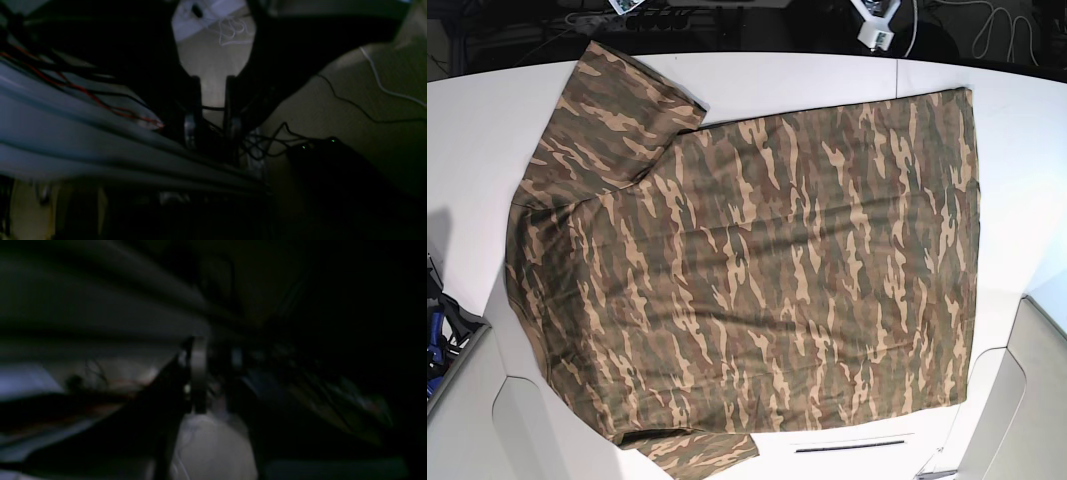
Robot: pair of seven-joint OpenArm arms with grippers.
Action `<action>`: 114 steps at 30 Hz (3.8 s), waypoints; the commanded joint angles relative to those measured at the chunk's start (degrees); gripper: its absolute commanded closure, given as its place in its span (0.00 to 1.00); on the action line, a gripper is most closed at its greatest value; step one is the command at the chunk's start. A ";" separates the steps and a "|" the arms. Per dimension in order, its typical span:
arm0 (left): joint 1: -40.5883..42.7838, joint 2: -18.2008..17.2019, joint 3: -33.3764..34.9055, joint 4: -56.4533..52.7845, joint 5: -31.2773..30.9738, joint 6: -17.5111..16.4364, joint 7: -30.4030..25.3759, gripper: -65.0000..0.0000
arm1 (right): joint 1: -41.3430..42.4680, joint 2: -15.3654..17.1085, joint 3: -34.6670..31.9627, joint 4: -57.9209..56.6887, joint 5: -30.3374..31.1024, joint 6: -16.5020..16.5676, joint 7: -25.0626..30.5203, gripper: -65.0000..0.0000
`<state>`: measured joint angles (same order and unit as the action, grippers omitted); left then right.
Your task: Fold the T-shirt properly
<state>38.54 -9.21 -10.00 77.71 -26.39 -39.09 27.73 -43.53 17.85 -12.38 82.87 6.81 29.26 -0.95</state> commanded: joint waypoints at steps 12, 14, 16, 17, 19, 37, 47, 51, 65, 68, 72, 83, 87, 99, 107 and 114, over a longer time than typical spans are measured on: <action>8.24 -0.17 -13.97 20.24 -11.47 -0.91 7.85 0.79 | -4.59 0.55 4.28 24.09 12.61 1.20 -19.96 0.85; 8.31 -0.17 -16.35 22.45 -13.73 -0.91 10.10 0.79 | -4.59 0.55 5.46 26.91 14.95 1.20 -22.32 0.85; 8.31 -0.17 -18.80 24.50 -16.17 -0.91 11.93 0.79 | -4.59 0.55 6.97 29.79 16.83 1.20 -24.44 0.85; 8.31 -0.17 -19.93 25.44 -17.40 -0.91 12.74 0.79 | -4.59 0.55 7.82 31.17 17.99 1.18 -25.81 0.85; 8.31 -0.17 -22.01 27.08 -19.85 -0.91 14.62 0.79 | -4.59 0.55 9.84 33.77 19.89 1.18 -28.61 0.85; 6.08 -3.04 -30.95 31.34 -29.53 -0.91 16.02 0.48 | 3.67 -3.58 40.76 39.56 29.62 -5.57 -38.88 0.54; 2.03 -7.93 -30.95 31.23 -27.17 -0.91 15.74 0.47 | 6.62 -3.58 43.87 28.94 29.66 -6.14 -38.73 0.54; 1.29 -8.63 -30.95 31.01 -26.49 -0.91 14.47 0.47 | 9.14 -3.61 43.87 22.93 30.23 -3.26 -38.77 0.54; -1.01 -9.88 -30.93 21.35 -24.04 -0.91 12.57 0.33 | 12.55 -3.65 36.13 14.14 32.15 -1.79 -38.73 0.54; -1.22 -10.16 -30.77 19.30 -25.05 -0.91 13.11 0.33 | 12.55 -3.76 33.51 14.14 32.09 -1.81 -38.51 0.54; -1.25 -10.14 -29.09 18.86 -26.08 -0.91 14.73 0.33 | 12.55 -3.76 31.23 14.14 32.00 -1.79 -37.83 0.54; -1.57 -10.14 -21.42 18.86 -19.34 -0.02 10.56 0.33 | 12.52 -3.76 30.62 14.14 32.00 -1.79 -37.00 0.54; -2.71 -10.12 -21.42 18.86 -17.90 4.00 9.75 0.33 | 12.55 -3.76 30.62 14.14 32.00 -1.79 -36.98 0.54; -5.73 -9.84 -21.42 18.86 -17.90 3.93 9.46 1.00 | 12.55 -3.74 30.64 14.14 32.00 -1.79 -36.15 1.00; -7.91 -9.86 -22.97 19.39 -20.74 -0.91 9.38 1.00 | 12.70 -3.76 32.48 16.13 35.87 2.27 -36.17 1.00; -11.13 -9.90 -27.26 19.80 -24.11 -0.91 9.40 1.00 | 17.05 -3.72 39.01 19.76 37.81 2.27 -36.20 1.00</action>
<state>27.35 -18.28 -36.84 96.42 -49.17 -39.27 38.11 -26.63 13.50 26.22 101.56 43.55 30.92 -38.26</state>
